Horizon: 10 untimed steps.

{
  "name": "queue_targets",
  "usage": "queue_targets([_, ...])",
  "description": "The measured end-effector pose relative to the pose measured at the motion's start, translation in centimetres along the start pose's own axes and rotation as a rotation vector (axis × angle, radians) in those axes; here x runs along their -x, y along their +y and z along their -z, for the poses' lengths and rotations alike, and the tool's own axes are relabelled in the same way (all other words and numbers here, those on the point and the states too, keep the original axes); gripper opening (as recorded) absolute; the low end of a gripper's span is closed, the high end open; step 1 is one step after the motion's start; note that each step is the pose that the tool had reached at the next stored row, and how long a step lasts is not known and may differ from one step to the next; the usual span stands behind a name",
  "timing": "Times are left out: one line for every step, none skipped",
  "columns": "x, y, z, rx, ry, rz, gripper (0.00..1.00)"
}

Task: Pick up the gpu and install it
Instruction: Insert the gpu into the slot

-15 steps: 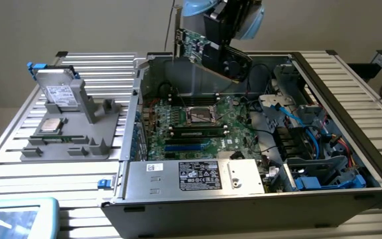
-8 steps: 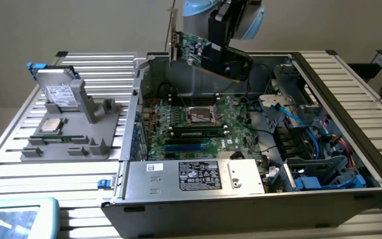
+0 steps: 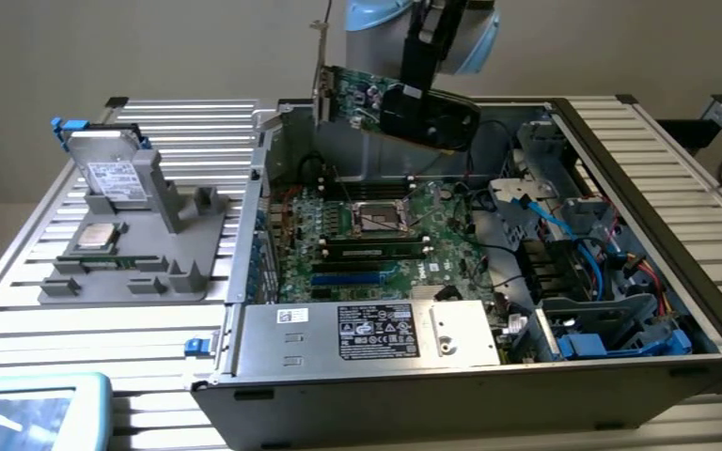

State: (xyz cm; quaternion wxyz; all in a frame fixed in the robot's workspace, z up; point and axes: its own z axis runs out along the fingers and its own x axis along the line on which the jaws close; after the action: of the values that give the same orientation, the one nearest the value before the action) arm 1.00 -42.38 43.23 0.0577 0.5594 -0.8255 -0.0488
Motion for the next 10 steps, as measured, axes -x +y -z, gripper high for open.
queue_targets([0.00,0.00,0.00,-0.0016,0.0024,0.018,0.27])
queue_targets([0.00,0.00,0.00,-0.0032,0.0047,0.036,0.27])
queue_targets([0.00,0.00,0.00,-0.0050,0.0069,0.054,0.27])
queue_targets([0.00,0.00,0.00,-0.0073,0.0088,0.072,0.27])
queue_targets([0.00,0.00,0.00,-0.0098,0.0108,0.090,0.27])
queue_targets([0.00,0.00,0.00,-0.0129,0.0128,0.109,0.27])
queue_targets([0.00,0.00,0.00,-0.0161,0.0143,0.126,0.27])
queue_targets([0.00,0.00,0.00,-0.0201,0.0160,0.145,0.27])
queue_targets([0.00,0.00,0.00,-0.0245,0.0172,0.163,0.27])
queue_targets([0.00,0.00,0.00,-0.0298,0.0181,0.179,0.27])
